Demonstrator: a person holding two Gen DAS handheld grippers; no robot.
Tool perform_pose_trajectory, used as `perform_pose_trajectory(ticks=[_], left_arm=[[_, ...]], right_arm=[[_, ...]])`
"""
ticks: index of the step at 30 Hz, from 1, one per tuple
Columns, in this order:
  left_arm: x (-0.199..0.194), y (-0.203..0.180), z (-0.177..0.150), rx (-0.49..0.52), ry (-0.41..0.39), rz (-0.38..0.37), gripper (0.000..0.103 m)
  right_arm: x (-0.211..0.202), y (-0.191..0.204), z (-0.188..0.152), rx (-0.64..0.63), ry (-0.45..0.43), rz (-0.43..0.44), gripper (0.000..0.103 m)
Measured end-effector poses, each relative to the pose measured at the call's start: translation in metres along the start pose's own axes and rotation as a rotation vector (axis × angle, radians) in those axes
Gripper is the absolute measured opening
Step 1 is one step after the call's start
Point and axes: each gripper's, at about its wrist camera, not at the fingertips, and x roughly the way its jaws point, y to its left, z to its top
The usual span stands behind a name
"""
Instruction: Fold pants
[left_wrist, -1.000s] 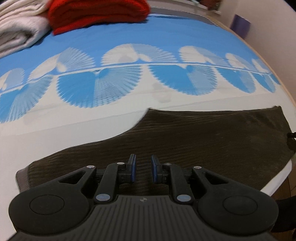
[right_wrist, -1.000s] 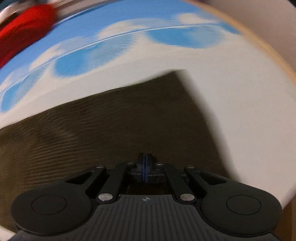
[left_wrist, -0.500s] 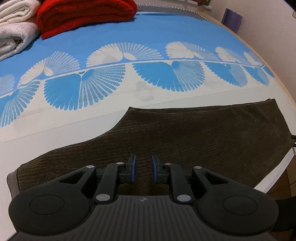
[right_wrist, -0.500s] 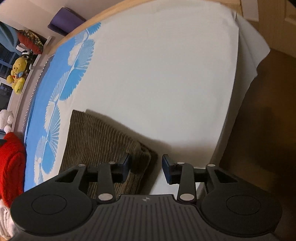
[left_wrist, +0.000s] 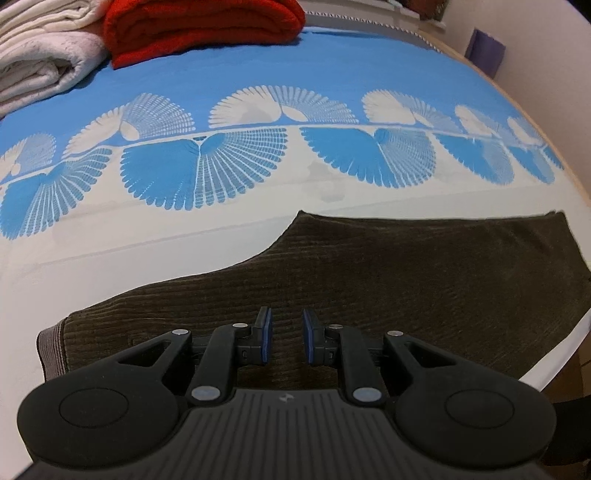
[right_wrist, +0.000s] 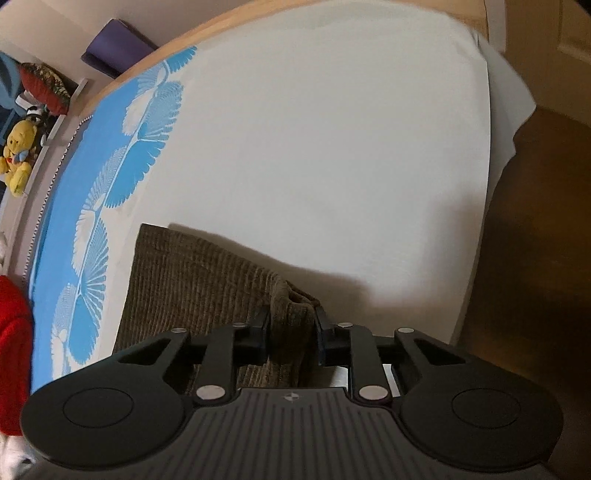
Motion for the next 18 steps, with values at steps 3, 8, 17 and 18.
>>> perform_pose_trajectory(ticks=[3,8,17,18], left_arm=[[-0.008,0.004,0.000,-0.003,-0.023,-0.017,0.019],[-0.019,0.020,-0.005,-0.026,-0.044,-0.019,0.019],[-0.034,0.064,-0.024,-0.082,-0.052,0.010,0.019],[-0.035,0.070,-0.027,-0.090,-0.049,0.017,0.019]], right_arm=[[-0.018,0.029,-0.009,-0.094,-0.076,-0.024,0.022],[-0.073,0.118,-0.066,-0.437,-0.298,-0.001,0.022],[-0.152,0.253,-0.275,-1.086,-0.534,0.237,0.022],[-0.151,0.260,-0.306,-1.158,-0.532,0.270,0.022]])
